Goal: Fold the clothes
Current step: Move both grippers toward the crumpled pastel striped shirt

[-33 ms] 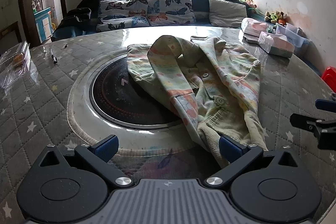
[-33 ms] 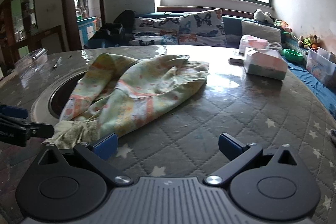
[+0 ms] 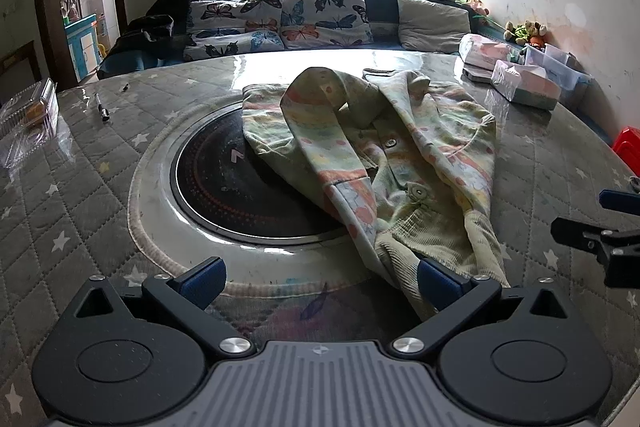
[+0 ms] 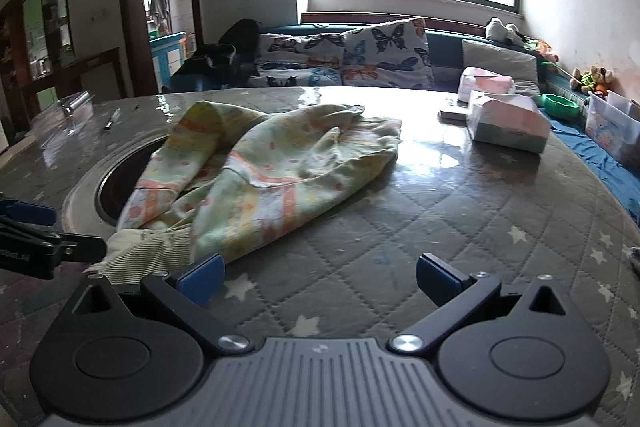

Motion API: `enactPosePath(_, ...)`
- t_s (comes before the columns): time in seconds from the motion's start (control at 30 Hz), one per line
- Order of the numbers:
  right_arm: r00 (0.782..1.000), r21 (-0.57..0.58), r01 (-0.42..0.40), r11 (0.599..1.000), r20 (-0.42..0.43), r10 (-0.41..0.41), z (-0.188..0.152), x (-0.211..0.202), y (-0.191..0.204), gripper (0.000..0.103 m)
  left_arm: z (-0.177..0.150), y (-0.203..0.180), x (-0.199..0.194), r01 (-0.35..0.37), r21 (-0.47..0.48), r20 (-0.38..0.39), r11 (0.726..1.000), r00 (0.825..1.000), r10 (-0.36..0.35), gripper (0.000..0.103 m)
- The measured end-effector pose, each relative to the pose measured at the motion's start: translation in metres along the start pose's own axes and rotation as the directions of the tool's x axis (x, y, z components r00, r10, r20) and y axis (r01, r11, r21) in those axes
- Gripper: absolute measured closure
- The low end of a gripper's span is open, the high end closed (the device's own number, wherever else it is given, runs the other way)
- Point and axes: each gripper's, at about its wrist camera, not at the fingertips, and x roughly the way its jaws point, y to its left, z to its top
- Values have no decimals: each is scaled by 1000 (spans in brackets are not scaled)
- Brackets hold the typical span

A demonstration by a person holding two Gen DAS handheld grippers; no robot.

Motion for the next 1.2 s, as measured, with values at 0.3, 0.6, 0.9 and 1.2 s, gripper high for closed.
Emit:
enactPosePath(0.3, 1000, -27, -31, 999, 5, 31, -2, -7, 13, 0, -6, 1, -5, 8, -1, -14, 1000, 1000, -8, 0)
enactPosePath(0.6, 999, -36, -53, 998, -3, 53, -2, -10, 17, 0, -10, 1, -8, 5, -14, -16, 1000, 1000, -5, 0)
enactPosePath(0.9, 998, -41, -62, 997, -21, 61, -5, -8, 21, 0, -14, 2, -10, -10, -19, -34, 1000, 999, 10, 0)
enactPosePath(1.2, 997, -47, -68, 997, -25, 67, -6, -11, 24, 0, -17, 1, -11, -20, -17, -51, 1000, 999, 19, 0)
